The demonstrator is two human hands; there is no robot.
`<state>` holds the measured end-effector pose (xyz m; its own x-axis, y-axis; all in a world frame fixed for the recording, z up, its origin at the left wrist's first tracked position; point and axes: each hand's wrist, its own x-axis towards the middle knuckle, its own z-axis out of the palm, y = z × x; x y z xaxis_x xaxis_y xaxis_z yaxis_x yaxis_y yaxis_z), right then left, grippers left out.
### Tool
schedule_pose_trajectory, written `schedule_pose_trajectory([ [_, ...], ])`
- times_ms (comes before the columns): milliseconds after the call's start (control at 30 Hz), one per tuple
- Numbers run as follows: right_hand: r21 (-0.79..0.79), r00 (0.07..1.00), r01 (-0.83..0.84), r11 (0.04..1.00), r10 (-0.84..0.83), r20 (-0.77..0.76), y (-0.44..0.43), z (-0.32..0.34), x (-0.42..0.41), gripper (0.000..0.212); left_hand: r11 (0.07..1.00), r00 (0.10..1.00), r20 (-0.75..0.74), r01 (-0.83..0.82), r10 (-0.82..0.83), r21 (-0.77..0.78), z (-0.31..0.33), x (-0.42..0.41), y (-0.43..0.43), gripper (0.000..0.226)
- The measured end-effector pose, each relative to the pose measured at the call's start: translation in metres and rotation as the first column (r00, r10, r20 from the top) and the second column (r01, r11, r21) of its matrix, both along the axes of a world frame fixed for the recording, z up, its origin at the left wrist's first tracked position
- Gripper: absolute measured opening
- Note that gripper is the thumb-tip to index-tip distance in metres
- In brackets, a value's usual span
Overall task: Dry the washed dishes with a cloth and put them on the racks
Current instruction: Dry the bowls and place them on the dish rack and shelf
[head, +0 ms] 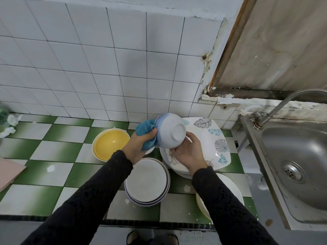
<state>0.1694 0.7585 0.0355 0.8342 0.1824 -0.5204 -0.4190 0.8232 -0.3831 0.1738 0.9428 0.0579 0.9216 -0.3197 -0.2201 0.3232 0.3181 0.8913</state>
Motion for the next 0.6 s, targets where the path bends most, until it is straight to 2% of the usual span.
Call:
schedule_pose_trajectory([
  [100, -0.064, 0.995, 0.061, 0.996, -0.056, 0.079, -0.005, 0.008, 0.003, 0.021, 0.981, 0.984, -0.005, -0.179, 0.180, 0.081, -0.007, 0.001, 0.006, 0.053],
  [167, -0.175, 0.987, 0.073, 0.982, -0.046, 0.152, -0.002, 0.012, 0.005, 0.018, 0.948, 0.963, 0.019, -0.268, 0.269, 0.172, -0.011, -0.003, 0.002, 0.053],
  [233, -0.347, 0.979, 0.067, 0.936, 0.006, 0.205, 0.007, 0.013, 0.006, 0.015, 0.934, 0.964, 0.082, -0.264, 0.252, 0.242, -0.013, -0.014, -0.014, 0.047],
  [300, -0.502, 0.968, 0.051, 0.863, 0.081, 0.239, 0.019, 0.013, 0.004, 0.017, 0.918, 0.970, 0.220, -0.180, 0.106, 0.353, -0.018, -0.027, -0.033, 0.057],
  [367, -0.635, 0.949, 0.049, 0.771, 0.163, 0.270, 0.026, 0.018, 0.002, 0.018, 0.872, 0.930, 0.366, -0.193, 0.017, 0.450, -0.028, -0.028, -0.044, 0.074],
  [500, -0.827, 0.882, 0.077, 0.556, 0.349, 0.317, 0.024, 0.039, 0.002, 0.016, 0.888, 0.924, 0.363, -0.262, 0.118, 0.378, -0.021, -0.012, -0.043, 0.071],
  [600, -0.932, 0.821, 0.077, 0.355, 0.508, 0.262, 0.024, 0.049, 0.006, 0.015, 0.884, 0.904, 0.369, -0.340, 0.214, 0.321, -0.003, -0.001, -0.040, 0.052],
])
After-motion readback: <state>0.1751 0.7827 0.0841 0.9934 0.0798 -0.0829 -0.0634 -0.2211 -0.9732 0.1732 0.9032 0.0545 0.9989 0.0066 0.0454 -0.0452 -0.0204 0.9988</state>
